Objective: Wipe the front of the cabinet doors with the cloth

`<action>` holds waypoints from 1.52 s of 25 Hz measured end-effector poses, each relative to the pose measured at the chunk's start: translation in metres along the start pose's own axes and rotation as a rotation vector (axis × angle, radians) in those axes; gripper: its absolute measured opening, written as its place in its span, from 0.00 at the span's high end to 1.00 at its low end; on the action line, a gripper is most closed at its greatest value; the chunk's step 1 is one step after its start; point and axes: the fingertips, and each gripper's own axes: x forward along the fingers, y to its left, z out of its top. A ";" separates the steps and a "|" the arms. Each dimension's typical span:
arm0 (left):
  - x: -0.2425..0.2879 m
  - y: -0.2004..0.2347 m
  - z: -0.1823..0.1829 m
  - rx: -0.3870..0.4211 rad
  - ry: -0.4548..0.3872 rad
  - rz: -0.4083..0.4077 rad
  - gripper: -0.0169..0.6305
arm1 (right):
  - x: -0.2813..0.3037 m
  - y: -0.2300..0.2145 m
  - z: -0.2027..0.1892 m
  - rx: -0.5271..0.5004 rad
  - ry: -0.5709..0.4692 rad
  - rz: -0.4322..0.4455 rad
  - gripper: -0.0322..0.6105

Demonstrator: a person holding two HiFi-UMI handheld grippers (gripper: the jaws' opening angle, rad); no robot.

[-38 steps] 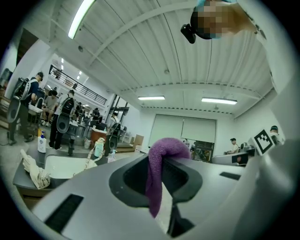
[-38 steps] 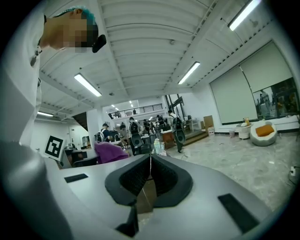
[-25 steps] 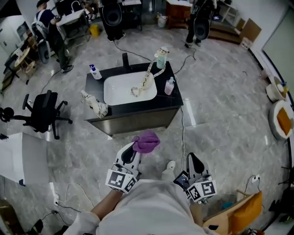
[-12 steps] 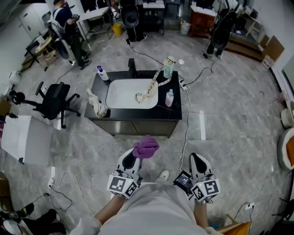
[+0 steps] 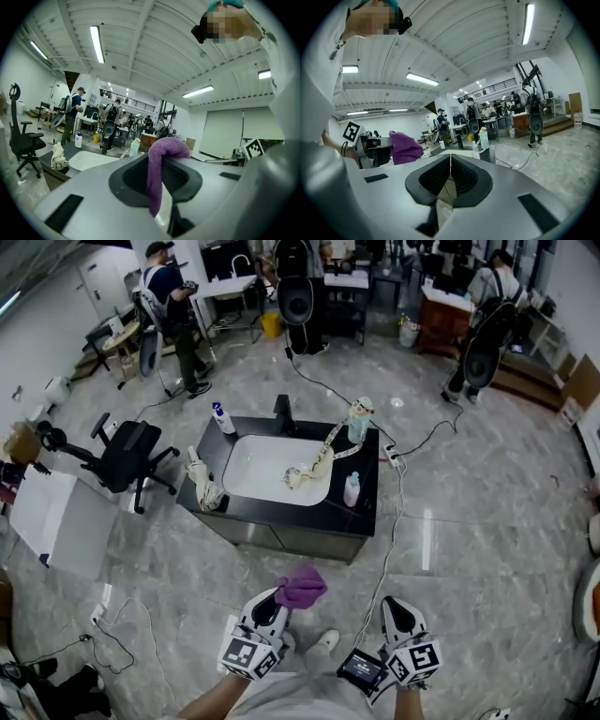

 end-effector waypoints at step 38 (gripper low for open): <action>0.261 0.026 -0.344 -0.003 0.399 -0.175 0.89 | 0.072 -0.138 -0.268 0.154 0.105 -0.171 0.91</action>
